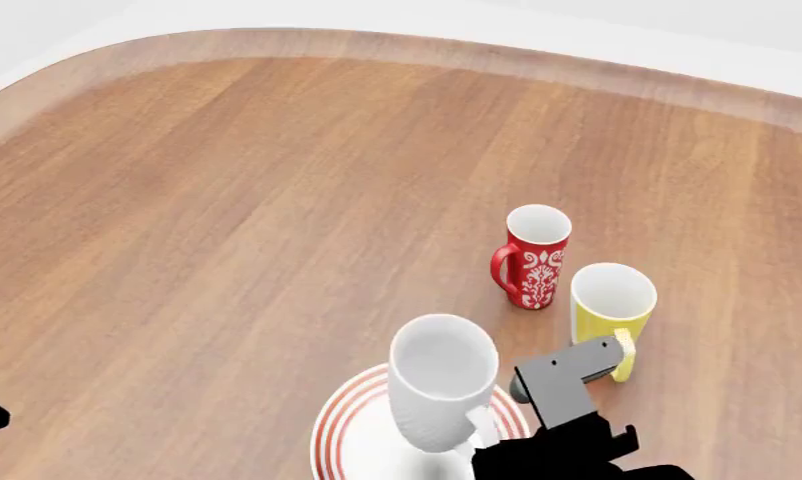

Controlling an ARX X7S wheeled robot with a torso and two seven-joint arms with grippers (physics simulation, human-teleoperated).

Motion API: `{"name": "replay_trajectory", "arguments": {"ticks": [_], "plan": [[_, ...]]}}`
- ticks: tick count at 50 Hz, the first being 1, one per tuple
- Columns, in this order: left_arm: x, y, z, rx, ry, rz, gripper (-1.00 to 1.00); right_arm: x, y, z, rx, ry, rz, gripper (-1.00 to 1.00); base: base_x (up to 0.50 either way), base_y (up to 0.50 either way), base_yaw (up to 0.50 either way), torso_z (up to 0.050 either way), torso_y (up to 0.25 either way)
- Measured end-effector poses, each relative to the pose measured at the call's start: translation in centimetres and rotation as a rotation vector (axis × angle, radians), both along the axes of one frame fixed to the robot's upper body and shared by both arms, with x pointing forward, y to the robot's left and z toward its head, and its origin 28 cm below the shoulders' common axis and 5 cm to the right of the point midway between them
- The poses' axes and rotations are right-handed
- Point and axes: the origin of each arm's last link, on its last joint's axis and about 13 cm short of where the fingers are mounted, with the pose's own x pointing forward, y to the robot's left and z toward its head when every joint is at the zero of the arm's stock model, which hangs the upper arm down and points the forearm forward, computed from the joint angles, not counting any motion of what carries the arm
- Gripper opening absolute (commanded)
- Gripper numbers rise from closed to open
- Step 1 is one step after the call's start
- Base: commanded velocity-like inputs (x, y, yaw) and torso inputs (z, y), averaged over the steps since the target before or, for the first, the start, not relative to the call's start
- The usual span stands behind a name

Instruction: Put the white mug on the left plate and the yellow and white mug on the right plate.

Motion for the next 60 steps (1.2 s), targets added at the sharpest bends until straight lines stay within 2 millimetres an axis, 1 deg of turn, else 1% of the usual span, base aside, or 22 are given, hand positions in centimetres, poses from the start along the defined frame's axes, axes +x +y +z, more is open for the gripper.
{"name": "replay_trajectory", "arguments": {"ticks": [15,16,23,28,32,39,44,49,54,60], "plan": [[-0.1,0.1,0.0,-0.003,0.0,0.003,1.0,0.5,0.3,-0.8,-0.011,0.046,0.011,-1.0,0.0,0.0,0.0,0.0,0.0],[-0.1,0.1,0.0,-0.004,0.0,0.003,1.0,0.5,0.3,-0.8,-0.01,0.047,0.009,1.0,0.0,0.0,0.0,0.0,0.0],[-0.2,0.1,0.0,-0.005,0.0,0.003,1.0,0.5,0.3,-0.6,0.002,0.032,-0.003,1.0,0.0,0.0,0.0,0.0,0.0],[-0.2,0.1,0.0,-0.006,0.001,0.003,1.0,-0.7,0.0,-0.4,0.022,0.006,-0.014,1.0,0.0,0.0,0.0,0.0,0.0],[-0.2,0.0,0.0,-0.005,0.002,0.002,1.0,-2.4,-0.6,0.0,0.045,-0.022,-0.029,1.0,0.0,0.0,0.0,0.0,0.0],[0.0,0.0,0.0,-0.003,0.002,0.001,1.0,-6.3,-1.8,0.6,0.082,-0.083,-0.069,1.0,0.0,0.0,0.0,0.0,0.0],[0.1,0.0,0.0,0.001,0.002,-0.001,1.0,-8.8,-2.6,1.8,0.113,-0.164,-0.099,1.0,0.0,0.0,0.0,0.0,0.0],[0.2,0.0,-0.1,0.004,0.003,-0.003,1.0,-10.5,-2.9,3.3,0.131,-0.267,-0.121,1.0,0.0,0.0,0.0,0.0,0.0],[0.3,0.1,-0.1,0.005,0.002,-0.003,1.0,-11.1,-3.0,4.8,0.158,-0.376,-0.145,1.0,0.0,0.0,0.0,0.0,0.0],[0.4,0.2,-0.1,0.005,0.0,-0.004,1.0,-10.2,-2.8,5.9,0.204,-0.471,-0.191,1.0,0.0,0.0,0.0,0.0,0.0]]}}
